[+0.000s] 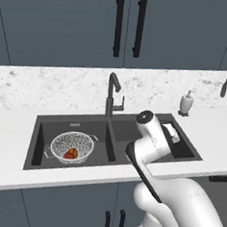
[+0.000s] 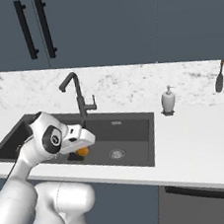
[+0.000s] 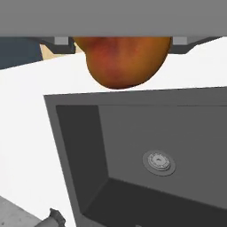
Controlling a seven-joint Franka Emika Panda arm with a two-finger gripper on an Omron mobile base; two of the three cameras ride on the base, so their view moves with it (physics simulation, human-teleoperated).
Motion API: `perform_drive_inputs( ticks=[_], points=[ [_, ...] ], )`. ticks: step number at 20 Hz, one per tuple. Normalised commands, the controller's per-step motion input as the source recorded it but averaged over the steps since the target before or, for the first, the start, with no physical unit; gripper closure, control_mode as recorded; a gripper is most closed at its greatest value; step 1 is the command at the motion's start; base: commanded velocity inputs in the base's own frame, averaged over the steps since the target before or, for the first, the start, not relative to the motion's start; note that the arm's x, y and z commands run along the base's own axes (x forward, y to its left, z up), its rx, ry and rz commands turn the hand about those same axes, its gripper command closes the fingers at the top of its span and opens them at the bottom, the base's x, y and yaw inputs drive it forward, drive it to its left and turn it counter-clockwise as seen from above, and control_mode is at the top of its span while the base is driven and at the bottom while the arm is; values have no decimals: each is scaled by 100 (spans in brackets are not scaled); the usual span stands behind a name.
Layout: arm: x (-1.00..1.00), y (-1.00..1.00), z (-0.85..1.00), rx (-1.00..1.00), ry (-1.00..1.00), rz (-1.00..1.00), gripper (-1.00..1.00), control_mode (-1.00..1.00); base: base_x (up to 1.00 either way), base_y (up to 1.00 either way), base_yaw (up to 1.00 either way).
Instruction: Put the colander in the sink, put the peach, peach, apple in the colander, and turn on the sink faucet and pour water over the colander.
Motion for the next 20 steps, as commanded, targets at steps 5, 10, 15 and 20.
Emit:
perform_drive_inputs(
  ticks=[5, 10, 15, 20],
  points=[
    [-26, 78, 25, 17, 15, 0, 100, -100, 0, 0, 0],
    [-18, 85, 11, 14, 9, 0, 100, -100, 0, 0, 0],
    [15, 83, 1, 6, 0, 0, 100, -100, 0, 0, 0],
    [60, 69, 0, 11, 1, 0, 100, -100, 0, 0, 0]
  ],
)
